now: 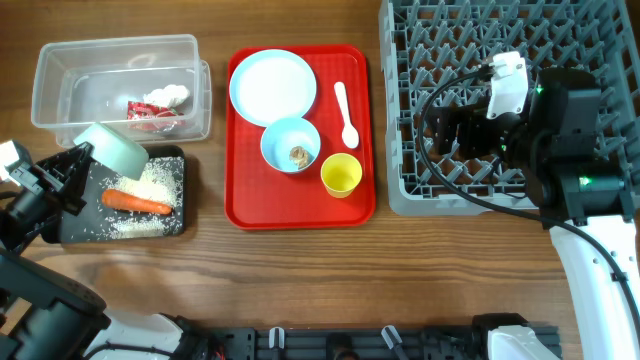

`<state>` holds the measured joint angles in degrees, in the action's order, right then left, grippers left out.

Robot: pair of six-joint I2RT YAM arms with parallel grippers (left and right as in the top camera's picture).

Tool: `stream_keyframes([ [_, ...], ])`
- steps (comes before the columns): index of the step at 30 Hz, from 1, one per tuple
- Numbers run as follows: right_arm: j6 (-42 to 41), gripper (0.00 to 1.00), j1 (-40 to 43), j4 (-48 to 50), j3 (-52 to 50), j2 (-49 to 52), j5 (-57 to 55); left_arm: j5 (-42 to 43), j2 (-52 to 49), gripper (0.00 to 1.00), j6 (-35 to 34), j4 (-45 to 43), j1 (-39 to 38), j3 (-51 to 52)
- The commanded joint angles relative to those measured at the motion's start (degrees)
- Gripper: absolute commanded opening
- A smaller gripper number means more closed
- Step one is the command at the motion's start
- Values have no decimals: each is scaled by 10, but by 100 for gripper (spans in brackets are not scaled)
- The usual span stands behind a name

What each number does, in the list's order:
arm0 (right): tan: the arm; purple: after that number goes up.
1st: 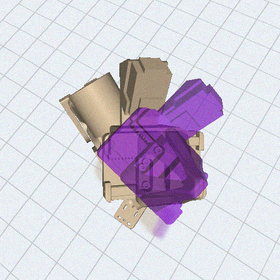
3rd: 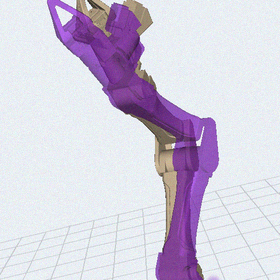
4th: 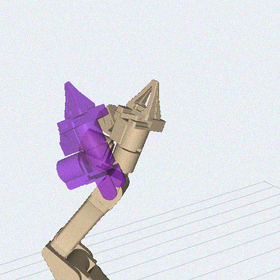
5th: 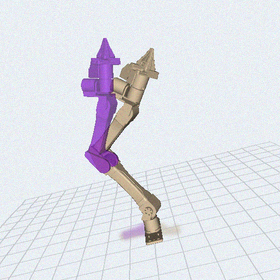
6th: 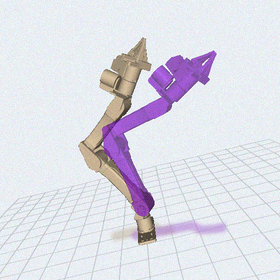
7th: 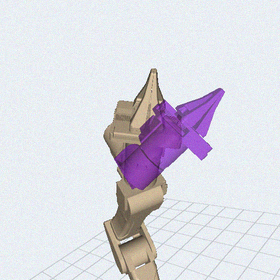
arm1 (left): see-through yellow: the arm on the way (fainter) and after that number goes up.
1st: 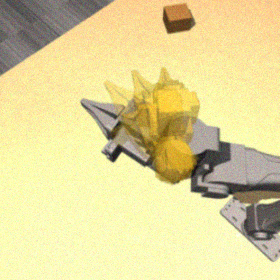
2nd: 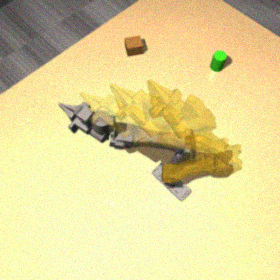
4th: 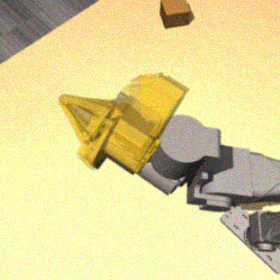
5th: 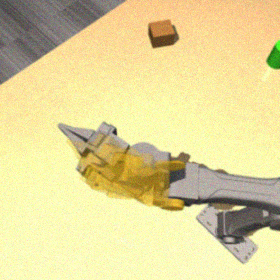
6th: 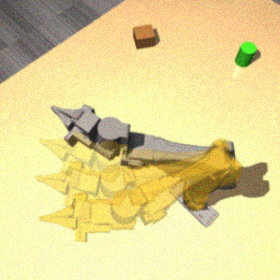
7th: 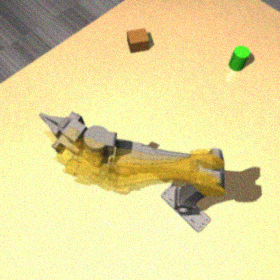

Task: Sort waste into correct bins and load items into the dishwasher rack
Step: 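Carry the rice bowl over the black tray and tip the rice out, then bring the emptied green bowl back and set it on the red tray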

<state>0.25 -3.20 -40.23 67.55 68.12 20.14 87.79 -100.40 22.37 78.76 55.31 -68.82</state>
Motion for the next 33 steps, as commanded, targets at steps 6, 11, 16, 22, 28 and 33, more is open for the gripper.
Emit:
stream_keyframes([
  [6,-3,100,2,1,6,2,7,15,38,4,88,61,-54,3],
  [11,-4,100,2,3,6,2,7,0,68,4,138,57,-177,3],
  [16,-4,100,2,3,6,2,7,-50,70,4,149,8,-322,3],
  [22,-5,100,2,3,6,2,9,-170,70,4,72,-72,-489,3],
  [28,-5,100,2,-1,6,2,9,-471,71,4,-193,-152,-577,3],
  [33,-4,100,2,-1,6,2,9,-603,72,4,-263,-153,-622,3],
])
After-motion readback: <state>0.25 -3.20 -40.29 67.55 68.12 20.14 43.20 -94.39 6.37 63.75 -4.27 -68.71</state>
